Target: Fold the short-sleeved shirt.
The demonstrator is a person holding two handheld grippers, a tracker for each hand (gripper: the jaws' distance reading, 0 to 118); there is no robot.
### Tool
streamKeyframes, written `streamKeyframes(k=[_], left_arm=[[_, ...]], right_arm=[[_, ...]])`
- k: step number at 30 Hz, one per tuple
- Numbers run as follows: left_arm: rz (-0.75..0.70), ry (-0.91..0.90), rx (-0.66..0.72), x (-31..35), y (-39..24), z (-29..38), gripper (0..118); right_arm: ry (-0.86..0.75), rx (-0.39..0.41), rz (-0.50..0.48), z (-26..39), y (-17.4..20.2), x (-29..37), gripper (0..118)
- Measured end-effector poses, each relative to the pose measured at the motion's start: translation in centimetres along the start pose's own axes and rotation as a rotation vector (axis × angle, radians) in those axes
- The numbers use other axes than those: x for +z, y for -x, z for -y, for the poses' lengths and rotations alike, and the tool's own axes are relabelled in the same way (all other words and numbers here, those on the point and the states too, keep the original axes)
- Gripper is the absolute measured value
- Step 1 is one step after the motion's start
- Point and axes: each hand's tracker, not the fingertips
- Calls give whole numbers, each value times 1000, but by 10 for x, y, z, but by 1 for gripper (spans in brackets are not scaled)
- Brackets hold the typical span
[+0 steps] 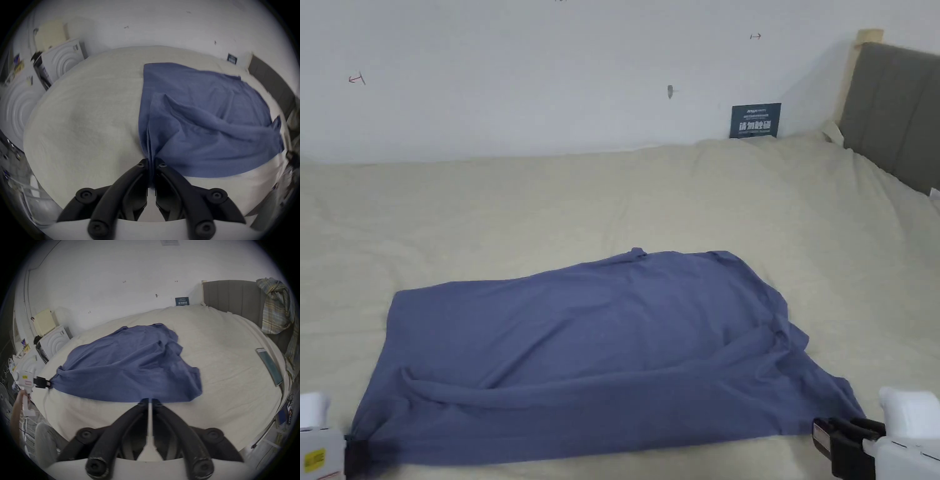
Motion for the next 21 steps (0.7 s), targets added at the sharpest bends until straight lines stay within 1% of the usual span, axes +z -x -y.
streamKeyframes(k=[2,3,4,6,8,10,11,12,13,14,15,16,17,18,19,21], left_arm=[[27,-6,-14,8,6,-4,6],[22,-13,-12,12,5,-6,6],[25,-13,-19,13,4,-8,6],[20,-22,-45,19,-1,-7,6],[16,-8,-52,17,-3,-7,6],[15,0,-49,17,-4,-5,6],[12,5,-54,17,-5,-4,6],[12,8,-55,17,-6,-3,6],[13,11,-56,18,-5,-3,6],[11,12,-57,18,-5,-3,6],[12,13,-55,19,-6,-3,6],[13,14,-51,19,-6,-3,6],[11,19,-52,18,-6,-4,6],[7,21,-57,17,-7,-4,6],[5,21,-63,17,-8,-4,6],[1,28,-70,16,-9,-4,6]], right_arm=[[11,-7,14,-4,-13,-6,55],[20,-9,58,-6,-16,-9,76],[13,-20,47,-10,-22,-13,85],[47,-14,73,-20,-31,-27,85],[49,-12,135,-28,-29,-34,85],[46,3,135,-38,-35,-46,85],[72,-1,206,-41,-37,-51,85],[72,-3,212,-43,-42,-56,85],[83,-25,221,-44,-49,-60,85],[95,-46,205,-45,-54,-63,85],[121,-79,151,-43,-62,-68,83],[168,-112,114,-41,-67,-74,76],[173,-95,125,-36,-63,-75,70],[146,-43,188,-33,-62,-76,61],[117,17,214,-31,-48,-68,47],[108,-12,182,-32,-44,-64,1]])
